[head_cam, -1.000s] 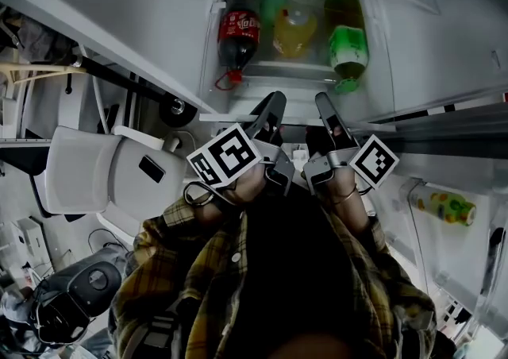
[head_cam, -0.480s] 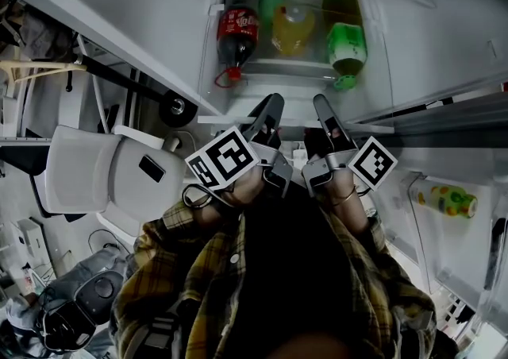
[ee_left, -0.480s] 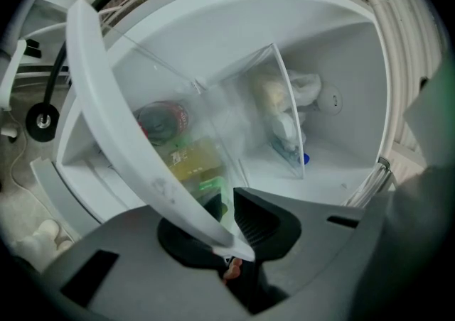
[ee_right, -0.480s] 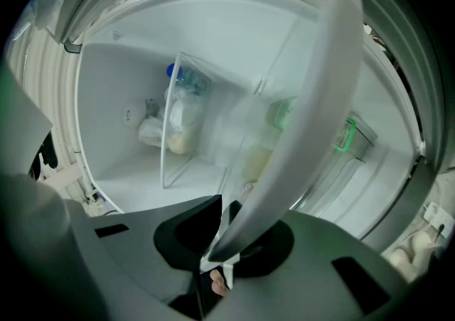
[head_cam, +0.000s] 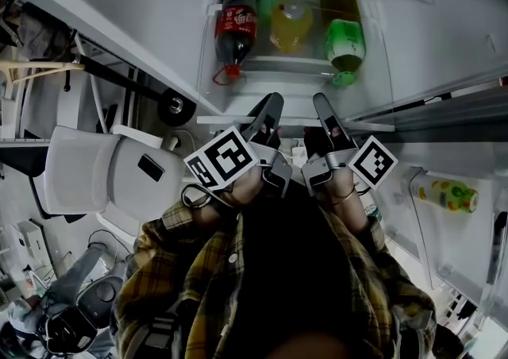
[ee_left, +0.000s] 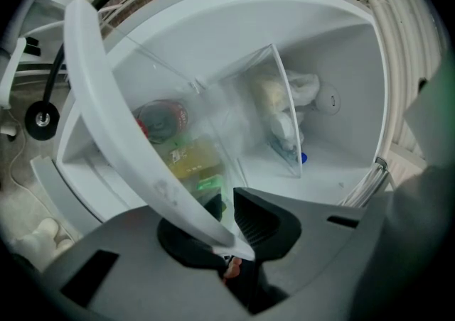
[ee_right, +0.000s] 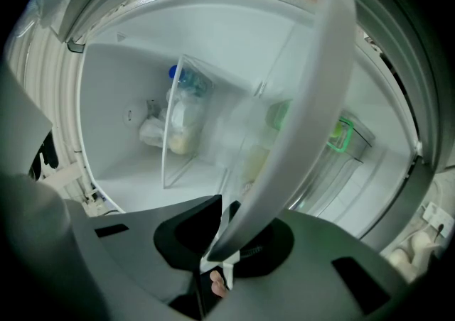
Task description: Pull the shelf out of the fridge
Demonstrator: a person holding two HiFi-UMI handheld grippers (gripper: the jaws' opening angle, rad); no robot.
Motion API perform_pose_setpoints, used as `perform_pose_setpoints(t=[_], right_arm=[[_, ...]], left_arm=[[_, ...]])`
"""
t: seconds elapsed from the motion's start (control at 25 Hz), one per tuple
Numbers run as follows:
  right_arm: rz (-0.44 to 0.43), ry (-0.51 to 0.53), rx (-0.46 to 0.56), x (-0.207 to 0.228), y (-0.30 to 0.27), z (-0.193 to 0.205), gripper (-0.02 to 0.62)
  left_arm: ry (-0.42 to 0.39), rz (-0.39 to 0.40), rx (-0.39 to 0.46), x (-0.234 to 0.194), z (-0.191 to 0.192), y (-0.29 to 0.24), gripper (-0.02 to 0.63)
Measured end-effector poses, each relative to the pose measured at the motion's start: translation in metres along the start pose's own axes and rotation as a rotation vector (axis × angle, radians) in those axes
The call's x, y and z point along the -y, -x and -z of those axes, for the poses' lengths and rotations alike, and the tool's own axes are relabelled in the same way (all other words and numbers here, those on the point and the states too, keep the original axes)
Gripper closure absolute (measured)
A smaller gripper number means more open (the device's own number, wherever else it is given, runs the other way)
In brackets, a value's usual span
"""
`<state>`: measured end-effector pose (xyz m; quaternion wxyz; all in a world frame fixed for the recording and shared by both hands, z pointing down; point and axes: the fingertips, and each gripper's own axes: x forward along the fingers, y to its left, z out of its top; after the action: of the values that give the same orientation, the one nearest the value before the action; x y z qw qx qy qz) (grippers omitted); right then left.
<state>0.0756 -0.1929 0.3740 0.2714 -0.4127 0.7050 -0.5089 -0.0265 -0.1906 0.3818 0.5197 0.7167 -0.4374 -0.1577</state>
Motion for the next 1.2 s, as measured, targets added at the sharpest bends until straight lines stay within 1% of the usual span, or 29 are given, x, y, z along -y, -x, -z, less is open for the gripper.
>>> perform_pose_setpoints(t=[0.4,0.72,1.2], right_arm=[[0.016,-0.007,0.002,0.0008,-0.0001,-0.0003,0.541],[0.021,0.001,0.002,0.0032,0.0015,0.0010,0.541],[0.013,-0.005,-0.007,0.0031,-0.0008,0.0013,0.541]], left_arm=[[0.014,0.004,-0.021,0.0002,0.0006,-0.0009,0.543],[0.006,0.008,-0.041,-0.0012,0.0032,-0.0003,0.541],[-0.005,0.013,-0.047,-0.0012,0.0020,-0.0015,0.541]])
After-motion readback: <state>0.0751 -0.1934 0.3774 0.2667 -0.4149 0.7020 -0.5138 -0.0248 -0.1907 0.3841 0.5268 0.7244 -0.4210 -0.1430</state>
